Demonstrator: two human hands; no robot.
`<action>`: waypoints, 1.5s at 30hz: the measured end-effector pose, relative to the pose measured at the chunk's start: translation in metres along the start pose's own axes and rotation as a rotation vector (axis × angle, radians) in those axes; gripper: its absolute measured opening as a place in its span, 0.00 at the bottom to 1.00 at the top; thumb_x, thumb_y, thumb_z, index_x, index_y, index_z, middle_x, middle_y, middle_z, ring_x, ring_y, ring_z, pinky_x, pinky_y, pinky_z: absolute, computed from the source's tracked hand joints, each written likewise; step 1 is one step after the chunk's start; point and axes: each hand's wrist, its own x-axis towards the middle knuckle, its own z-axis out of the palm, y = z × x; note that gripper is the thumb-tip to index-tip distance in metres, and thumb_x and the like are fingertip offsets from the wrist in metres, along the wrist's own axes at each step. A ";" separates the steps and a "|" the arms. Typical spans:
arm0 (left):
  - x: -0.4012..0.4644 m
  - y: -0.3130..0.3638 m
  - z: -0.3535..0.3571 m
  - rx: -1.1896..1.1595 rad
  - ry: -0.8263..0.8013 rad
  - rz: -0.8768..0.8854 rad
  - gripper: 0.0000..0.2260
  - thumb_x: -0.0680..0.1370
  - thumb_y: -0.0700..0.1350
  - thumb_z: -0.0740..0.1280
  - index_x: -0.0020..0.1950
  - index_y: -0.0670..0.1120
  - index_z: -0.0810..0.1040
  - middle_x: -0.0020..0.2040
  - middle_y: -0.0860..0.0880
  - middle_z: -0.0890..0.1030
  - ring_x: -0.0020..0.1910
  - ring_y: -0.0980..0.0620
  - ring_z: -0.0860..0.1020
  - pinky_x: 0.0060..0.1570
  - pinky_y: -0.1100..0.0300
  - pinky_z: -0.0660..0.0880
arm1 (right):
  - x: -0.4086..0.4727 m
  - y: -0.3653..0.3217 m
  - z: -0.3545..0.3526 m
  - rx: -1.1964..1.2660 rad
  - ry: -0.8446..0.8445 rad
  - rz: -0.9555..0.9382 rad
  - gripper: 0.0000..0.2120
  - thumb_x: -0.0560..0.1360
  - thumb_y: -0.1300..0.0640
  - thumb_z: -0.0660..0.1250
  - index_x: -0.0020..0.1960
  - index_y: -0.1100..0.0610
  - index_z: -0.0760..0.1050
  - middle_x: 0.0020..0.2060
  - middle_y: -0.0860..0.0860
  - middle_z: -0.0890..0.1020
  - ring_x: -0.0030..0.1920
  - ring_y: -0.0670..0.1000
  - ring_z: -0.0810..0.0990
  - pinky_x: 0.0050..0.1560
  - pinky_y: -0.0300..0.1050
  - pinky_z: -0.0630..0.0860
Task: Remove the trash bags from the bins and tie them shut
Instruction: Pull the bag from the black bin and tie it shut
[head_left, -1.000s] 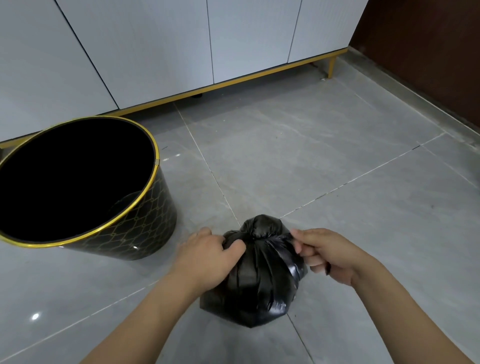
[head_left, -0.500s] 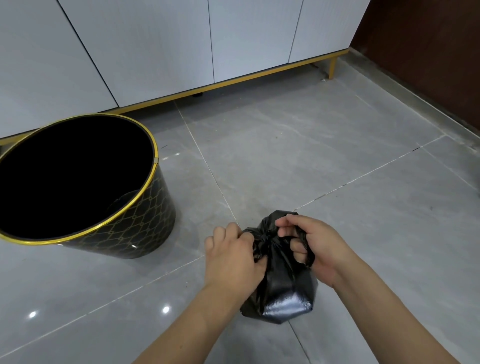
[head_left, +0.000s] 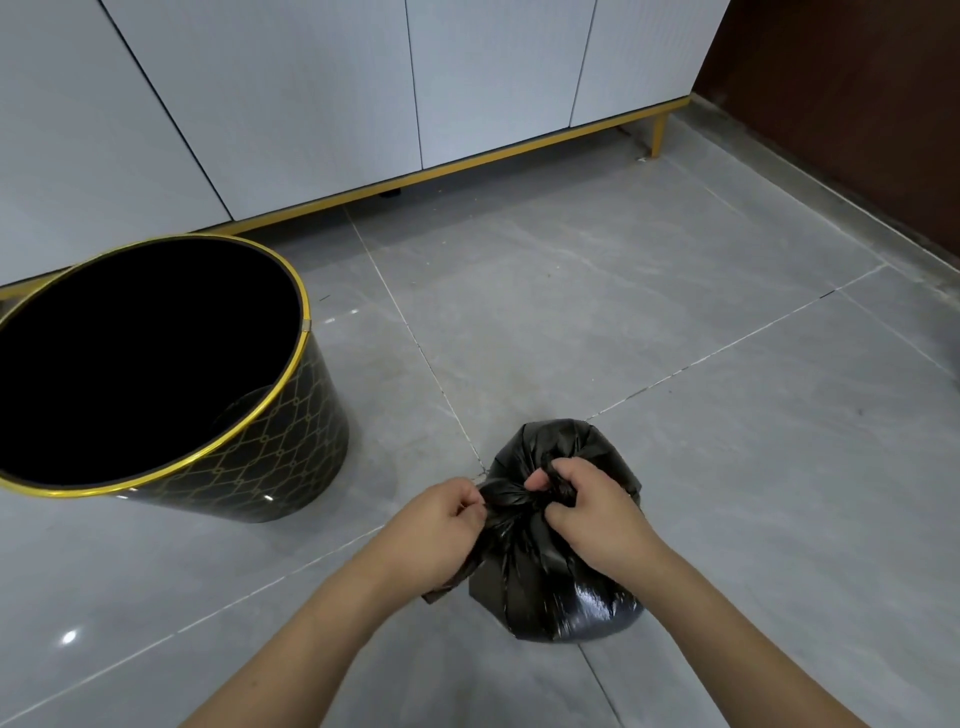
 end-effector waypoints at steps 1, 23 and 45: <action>-0.001 0.001 -0.003 -0.011 -0.040 -0.018 0.07 0.81 0.45 0.60 0.45 0.48 0.75 0.31 0.50 0.75 0.27 0.54 0.71 0.28 0.63 0.68 | 0.000 -0.001 -0.001 -0.050 0.001 -0.042 0.15 0.71 0.64 0.62 0.49 0.46 0.77 0.51 0.40 0.78 0.47 0.39 0.78 0.49 0.36 0.72; -0.001 0.014 -0.043 -0.254 0.153 0.169 0.07 0.80 0.42 0.64 0.49 0.46 0.82 0.47 0.45 0.83 0.49 0.48 0.81 0.54 0.53 0.76 | 0.003 -0.016 -0.009 -0.552 0.076 -0.434 0.11 0.75 0.50 0.60 0.39 0.54 0.64 0.38 0.46 0.68 0.36 0.47 0.69 0.37 0.46 0.69; 0.016 0.010 -0.035 -0.380 0.192 0.196 0.09 0.82 0.43 0.60 0.52 0.42 0.79 0.45 0.48 0.82 0.41 0.59 0.74 0.45 0.66 0.70 | 0.004 -0.012 -0.011 -0.758 0.203 -0.644 0.07 0.72 0.51 0.60 0.45 0.49 0.76 0.46 0.43 0.75 0.38 0.46 0.75 0.27 0.42 0.71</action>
